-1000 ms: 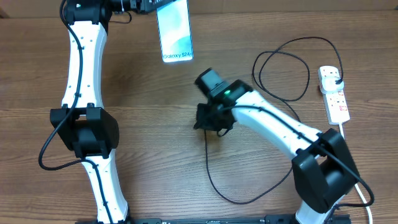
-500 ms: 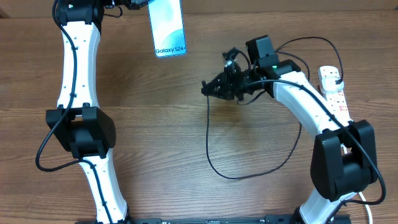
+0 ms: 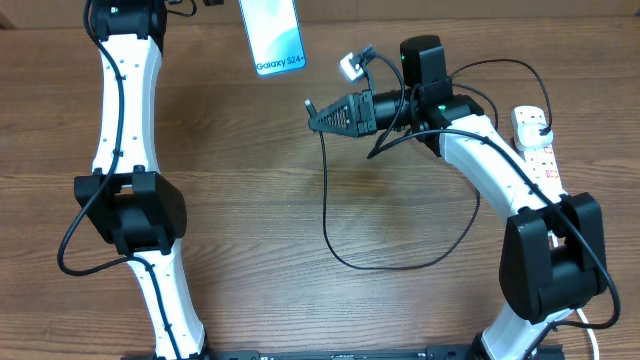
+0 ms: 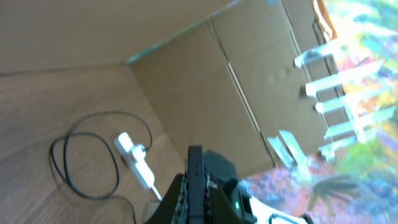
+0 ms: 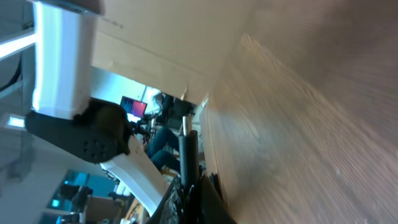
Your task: Plug charger to phone and switch on socket
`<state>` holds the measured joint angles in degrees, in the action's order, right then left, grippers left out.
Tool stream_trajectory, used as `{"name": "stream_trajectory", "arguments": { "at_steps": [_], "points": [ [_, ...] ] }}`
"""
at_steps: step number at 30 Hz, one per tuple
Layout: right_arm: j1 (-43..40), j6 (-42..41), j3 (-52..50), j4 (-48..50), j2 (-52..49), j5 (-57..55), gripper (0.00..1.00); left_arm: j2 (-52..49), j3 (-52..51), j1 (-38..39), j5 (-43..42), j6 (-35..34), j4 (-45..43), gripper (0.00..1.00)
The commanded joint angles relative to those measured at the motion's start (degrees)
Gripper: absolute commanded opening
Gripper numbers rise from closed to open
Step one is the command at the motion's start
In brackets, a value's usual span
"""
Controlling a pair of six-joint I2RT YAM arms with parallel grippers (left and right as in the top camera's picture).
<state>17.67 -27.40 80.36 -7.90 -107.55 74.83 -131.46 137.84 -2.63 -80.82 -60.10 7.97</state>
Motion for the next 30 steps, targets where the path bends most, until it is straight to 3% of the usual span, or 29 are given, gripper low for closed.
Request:
{"name": "stream_trajectory", "arguments": {
  "at_steps": [1,10,21,30],
  "points": [
    [-0.1,-9.8,1.1,6.6,-0.2,1.4,0.04,1.4,0.2,0.0,4.5,-7.0,-2.3,0.04],
    [-0.1,-28.2,1.1,27.5,-0.2,0.1,0.04,1.4,0.2,0.0,9.6,-10.4,-4.5,0.04],
    [-0.1,-43.3,1.1,38.1,-0.2,-4.5,0.04,1.4,0.2,0.1,10.8,-15.0,-10.4,0.04],
    [-0.1,-47.9,1.1,44.7,-0.2,-4.7,0.04,1.4,0.2,0.1,10.3,-16.9,-11.5,0.04]
  ]
}}
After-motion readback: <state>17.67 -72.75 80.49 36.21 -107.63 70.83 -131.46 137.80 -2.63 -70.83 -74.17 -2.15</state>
